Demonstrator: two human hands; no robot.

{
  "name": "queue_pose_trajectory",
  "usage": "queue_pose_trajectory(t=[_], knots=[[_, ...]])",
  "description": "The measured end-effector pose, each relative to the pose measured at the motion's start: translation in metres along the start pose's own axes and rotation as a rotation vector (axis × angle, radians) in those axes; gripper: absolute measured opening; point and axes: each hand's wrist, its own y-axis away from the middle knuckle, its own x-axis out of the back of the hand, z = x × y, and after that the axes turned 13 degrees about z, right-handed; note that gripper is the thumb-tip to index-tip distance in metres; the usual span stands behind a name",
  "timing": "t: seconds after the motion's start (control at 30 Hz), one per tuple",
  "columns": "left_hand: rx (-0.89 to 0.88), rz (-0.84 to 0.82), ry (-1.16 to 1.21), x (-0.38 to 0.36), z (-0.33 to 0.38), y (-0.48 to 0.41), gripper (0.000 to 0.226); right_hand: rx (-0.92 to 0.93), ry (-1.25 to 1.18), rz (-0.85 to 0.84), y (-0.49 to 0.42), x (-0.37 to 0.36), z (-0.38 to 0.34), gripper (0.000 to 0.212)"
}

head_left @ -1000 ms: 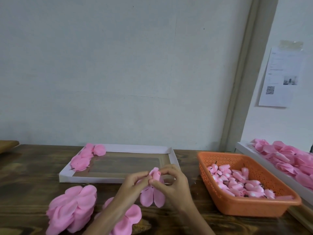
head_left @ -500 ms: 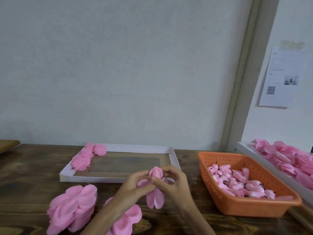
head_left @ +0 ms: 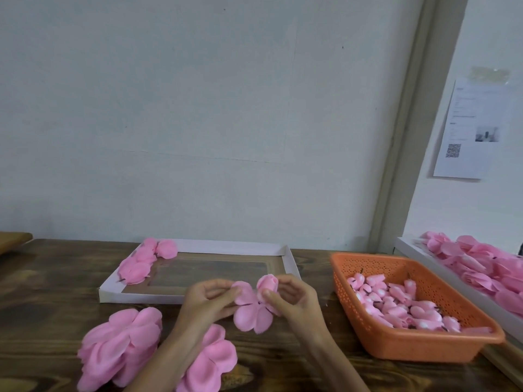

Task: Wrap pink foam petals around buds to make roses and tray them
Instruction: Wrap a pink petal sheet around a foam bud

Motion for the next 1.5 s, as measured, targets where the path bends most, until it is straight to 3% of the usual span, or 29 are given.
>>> queue_pose_trajectory(t=[0.13,0.23,0.3,0.4,0.5,0.63,0.9,1.03,1.5], knots=[[-0.024,0.070,-0.020,-0.004,-0.002,0.002,0.011,-0.004,0.021,-0.103,0.005,-0.003,0.000,0.022],[-0.113,0.096,-0.052,-0.012,0.000,0.007,0.001,-0.003,0.044,-0.168,0.007,-0.006,-0.002,0.024],[-0.184,0.113,-0.070,-0.016,0.000,0.009,0.007,0.004,0.033,-0.186,0.009,-0.008,-0.005,0.027],[-0.249,0.157,-0.072,-0.019,-0.003,0.012,0.013,0.033,0.051,-0.169,0.010,-0.011,-0.007,0.034],[-0.240,0.160,-0.039,-0.022,-0.004,0.014,0.014,0.050,0.068,-0.142,0.010,-0.011,-0.006,0.023],[-0.249,0.095,0.013,-0.024,-0.002,0.018,0.003,0.091,0.108,-0.086,0.010,-0.011,-0.006,0.019],[-0.348,-0.021,-0.019,-0.026,0.009,0.030,0.019,0.122,0.184,0.016,0.007,-0.009,-0.002,0.031],[-0.366,-0.055,-0.027,-0.027,0.010,0.031,0.017,0.140,0.165,0.046,0.009,-0.009,-0.004,0.031],[-0.410,-0.073,-0.096,-0.029,0.011,0.031,0.016,0.225,0.228,0.084,0.010,-0.010,-0.004,0.022]])
